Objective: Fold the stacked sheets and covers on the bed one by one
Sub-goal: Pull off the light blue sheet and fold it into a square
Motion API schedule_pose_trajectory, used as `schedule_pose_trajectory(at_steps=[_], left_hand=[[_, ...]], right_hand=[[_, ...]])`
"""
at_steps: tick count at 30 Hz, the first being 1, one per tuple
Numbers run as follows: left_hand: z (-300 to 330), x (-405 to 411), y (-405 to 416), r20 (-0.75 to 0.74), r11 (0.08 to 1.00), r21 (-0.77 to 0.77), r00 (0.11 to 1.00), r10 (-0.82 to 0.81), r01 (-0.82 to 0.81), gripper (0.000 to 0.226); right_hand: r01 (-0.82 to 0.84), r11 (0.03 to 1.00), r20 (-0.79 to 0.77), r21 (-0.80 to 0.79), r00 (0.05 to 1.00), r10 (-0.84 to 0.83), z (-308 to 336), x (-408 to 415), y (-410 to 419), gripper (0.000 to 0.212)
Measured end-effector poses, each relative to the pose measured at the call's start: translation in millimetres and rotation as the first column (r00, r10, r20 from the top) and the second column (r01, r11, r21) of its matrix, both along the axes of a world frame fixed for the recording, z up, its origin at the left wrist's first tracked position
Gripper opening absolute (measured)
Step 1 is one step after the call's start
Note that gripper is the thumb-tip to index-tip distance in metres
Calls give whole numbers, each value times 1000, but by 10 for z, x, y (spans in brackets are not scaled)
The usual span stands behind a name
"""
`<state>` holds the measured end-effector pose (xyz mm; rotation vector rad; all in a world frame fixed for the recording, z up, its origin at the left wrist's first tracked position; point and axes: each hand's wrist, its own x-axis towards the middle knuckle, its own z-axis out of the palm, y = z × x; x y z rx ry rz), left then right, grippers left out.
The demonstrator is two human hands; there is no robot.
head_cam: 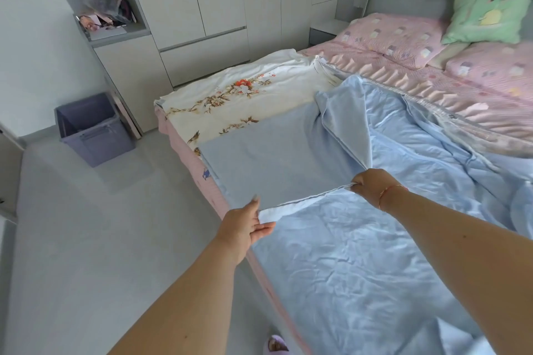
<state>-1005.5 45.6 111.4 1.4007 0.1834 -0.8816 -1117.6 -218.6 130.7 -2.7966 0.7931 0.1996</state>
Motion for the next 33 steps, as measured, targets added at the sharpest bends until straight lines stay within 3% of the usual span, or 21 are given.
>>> schedule_pose_trajectory(at_steps=[8,13,27,30,33], left_hand=[[-104,-949,45,38,992,44,992,119,-120,12],[-170,-1394,-28,67,985,106,990,126,-132,21],[-258,-2893,-420,28,896,86,900,434,-435,18],[-389,-3169,-538,4,857,126,864,503,-499,30],[-546,-3309,-642,-13,873,165,884,466,-458,25]], right_hand=[[-14,1000,-94,15,995,15,-96,-1020,127,32],[-28,1000,-89,6,996,29,-140,-1410,49,32],[-172,980,-105,102,978,182,-324,-2405,-432,35],[-152,979,-90,136,982,165,-432,-2531,-526,37],[-96,976,-76,195,991,112,-532,-2604,-548,36]])
